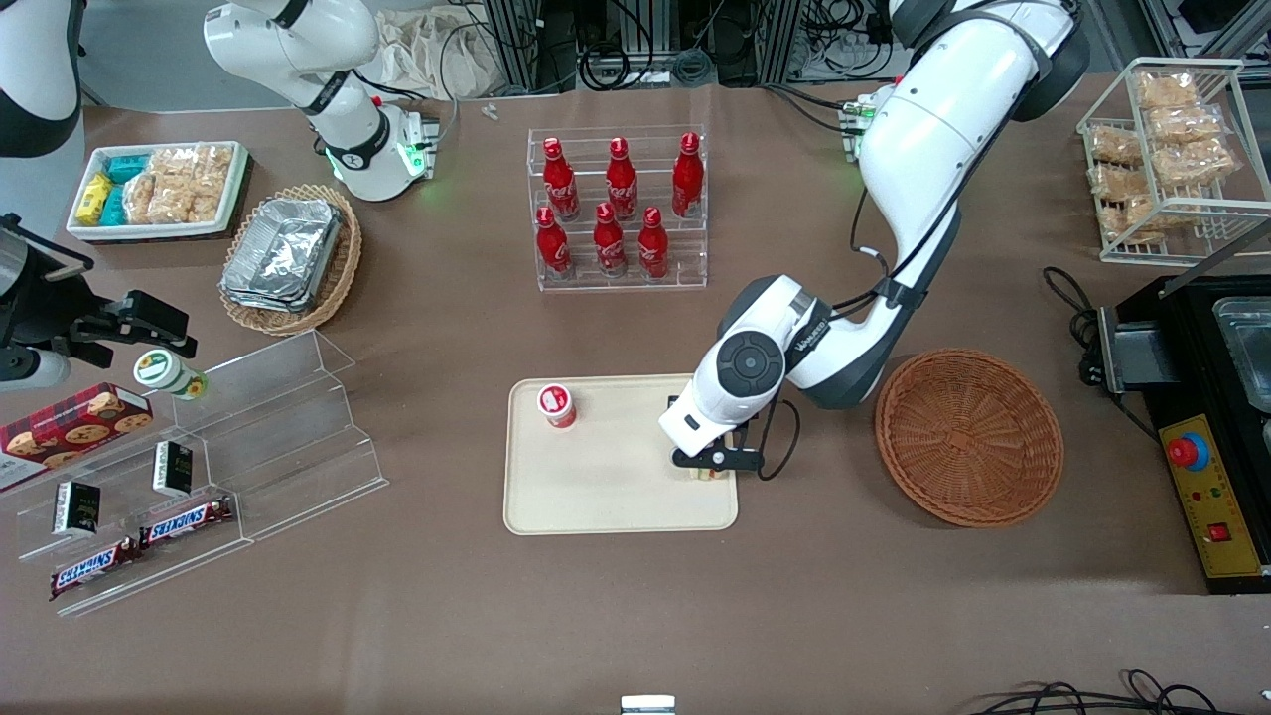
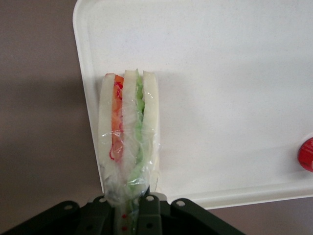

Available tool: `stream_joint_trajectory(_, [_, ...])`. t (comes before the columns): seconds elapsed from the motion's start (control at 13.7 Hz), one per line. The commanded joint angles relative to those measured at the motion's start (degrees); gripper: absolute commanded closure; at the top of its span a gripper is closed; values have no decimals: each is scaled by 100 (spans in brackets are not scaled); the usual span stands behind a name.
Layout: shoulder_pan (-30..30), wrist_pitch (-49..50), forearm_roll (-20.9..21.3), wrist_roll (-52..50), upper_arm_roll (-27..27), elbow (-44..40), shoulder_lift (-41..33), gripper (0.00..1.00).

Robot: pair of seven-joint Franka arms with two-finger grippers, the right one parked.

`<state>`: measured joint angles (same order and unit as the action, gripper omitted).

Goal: Place sandwich from basket to tray

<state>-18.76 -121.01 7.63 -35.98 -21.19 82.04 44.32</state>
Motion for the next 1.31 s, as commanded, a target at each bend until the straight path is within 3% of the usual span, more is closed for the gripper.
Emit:
stream_joint_trajectory(0.0, [-31,16,64,-14,9,-180,77,70])
stream_joint_trajectory(0.15, [-31,16,55,-23,9,-180,60,8])
stream_joint_trajectory(0.22, [-31,25,29,-58,9,-180,33,1])
stream_joint_trajectory(0.51, [74,243,2,-366,27,-180,-273,1])
stream_joint_trajectory(0.66, [433,796,-7,-226,1,-188,-554,1])
stream_joint_trajectory(1.24, [1418,2898,11,1408,27,-162,-2171,1])
